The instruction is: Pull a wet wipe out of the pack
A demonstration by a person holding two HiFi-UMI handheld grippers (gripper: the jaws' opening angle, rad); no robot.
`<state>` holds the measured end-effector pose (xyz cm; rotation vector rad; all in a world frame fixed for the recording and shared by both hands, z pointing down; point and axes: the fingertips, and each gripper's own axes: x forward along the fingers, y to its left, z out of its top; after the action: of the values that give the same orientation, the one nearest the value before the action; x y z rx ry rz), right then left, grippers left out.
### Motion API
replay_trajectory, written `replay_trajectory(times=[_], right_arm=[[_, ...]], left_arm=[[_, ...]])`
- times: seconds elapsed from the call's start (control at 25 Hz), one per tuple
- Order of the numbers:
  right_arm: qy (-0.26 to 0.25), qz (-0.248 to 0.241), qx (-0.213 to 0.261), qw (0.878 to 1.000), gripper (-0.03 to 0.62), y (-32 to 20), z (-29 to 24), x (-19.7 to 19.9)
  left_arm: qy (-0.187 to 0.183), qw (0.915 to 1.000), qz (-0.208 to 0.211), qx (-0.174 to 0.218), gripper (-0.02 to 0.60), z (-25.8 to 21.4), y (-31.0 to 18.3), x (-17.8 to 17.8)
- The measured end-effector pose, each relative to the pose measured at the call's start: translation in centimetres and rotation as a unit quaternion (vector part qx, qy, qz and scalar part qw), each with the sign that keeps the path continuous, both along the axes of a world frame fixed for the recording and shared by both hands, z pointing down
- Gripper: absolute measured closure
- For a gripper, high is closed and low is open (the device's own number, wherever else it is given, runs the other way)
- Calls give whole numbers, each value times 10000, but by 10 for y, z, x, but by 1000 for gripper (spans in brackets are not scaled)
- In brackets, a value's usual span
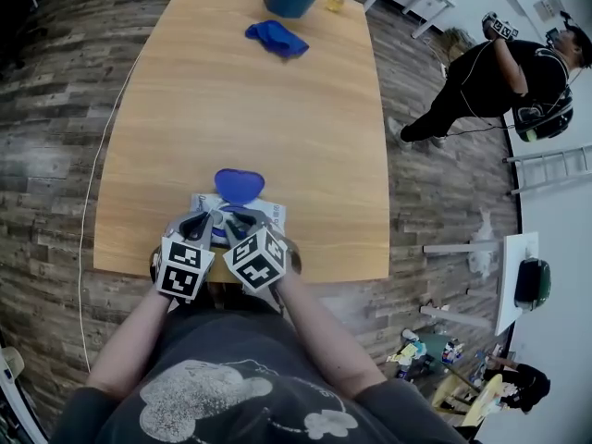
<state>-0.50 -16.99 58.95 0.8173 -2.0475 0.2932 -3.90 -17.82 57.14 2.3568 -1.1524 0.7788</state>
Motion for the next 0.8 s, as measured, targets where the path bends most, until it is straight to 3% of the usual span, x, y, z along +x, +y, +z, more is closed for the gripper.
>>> replay_trajectory(times=[0.04,0.24,0.56,0.8], right_arm=[[70,78,19,9999,556,-3,2,1],[59,228,76,9997,586,-6,2,1],[-445,448,604,9962,592,2,-37,3],[-842,935,1245,9842,592,-7,-85,19]], left_arm=[[18,10000,25,-5,552,0,0,0],[94,9998,139,-54,552,3,-3,-1],[101,9994,330,-52,552,3,-2,-1],[101,9989,446,-96,551,5,-5,2]])
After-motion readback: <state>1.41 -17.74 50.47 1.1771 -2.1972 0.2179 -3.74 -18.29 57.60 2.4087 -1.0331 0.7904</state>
